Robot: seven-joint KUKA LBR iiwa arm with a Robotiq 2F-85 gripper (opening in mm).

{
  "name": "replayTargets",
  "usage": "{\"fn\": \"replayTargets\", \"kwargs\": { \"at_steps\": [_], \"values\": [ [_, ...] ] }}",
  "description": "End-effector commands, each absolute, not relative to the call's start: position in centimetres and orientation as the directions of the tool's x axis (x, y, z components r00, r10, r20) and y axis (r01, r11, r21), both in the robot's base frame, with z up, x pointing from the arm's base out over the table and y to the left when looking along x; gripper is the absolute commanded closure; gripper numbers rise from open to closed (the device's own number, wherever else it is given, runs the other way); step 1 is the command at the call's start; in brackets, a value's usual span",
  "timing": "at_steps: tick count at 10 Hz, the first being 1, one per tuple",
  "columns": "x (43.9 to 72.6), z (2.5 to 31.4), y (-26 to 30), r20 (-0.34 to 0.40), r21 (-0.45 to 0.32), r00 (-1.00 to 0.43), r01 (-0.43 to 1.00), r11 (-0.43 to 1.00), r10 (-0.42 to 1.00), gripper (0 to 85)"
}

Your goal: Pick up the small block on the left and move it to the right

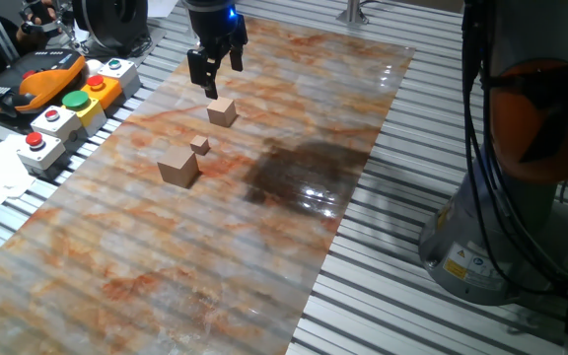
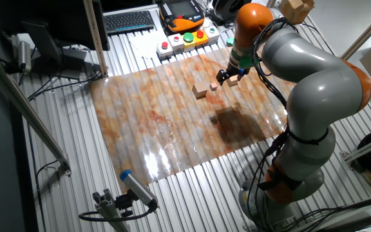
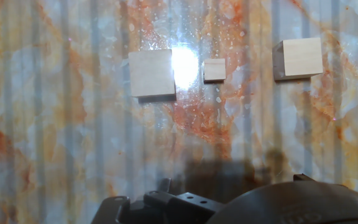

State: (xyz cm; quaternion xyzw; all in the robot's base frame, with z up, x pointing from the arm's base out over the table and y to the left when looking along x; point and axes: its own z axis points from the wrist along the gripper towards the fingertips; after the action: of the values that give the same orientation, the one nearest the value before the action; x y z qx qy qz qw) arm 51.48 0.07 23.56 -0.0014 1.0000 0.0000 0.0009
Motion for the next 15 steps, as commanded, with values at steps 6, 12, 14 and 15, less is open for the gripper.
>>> {"fn": "replayTargets", "kwargs": {
  "at_steps": [6, 12, 14, 15],
  "values": [
    [51.5, 23.58, 0.08, 0.113, -0.021, -0.983, 0.145, 0.989, 0.147, 85.0],
    [51.46, 23.58, 0.07, 0.109, -0.021, -0.984, 0.142, 0.99, 0.144, 85.0],
    [51.35, 23.6, 0.06, 0.097, -0.02, -0.985, 0.144, 0.989, 0.145, 85.0],
    [51.3, 23.6, 0.05, 0.09, -0.02, -0.985, 0.147, 0.989, 0.149, 85.0]
  ]
}}
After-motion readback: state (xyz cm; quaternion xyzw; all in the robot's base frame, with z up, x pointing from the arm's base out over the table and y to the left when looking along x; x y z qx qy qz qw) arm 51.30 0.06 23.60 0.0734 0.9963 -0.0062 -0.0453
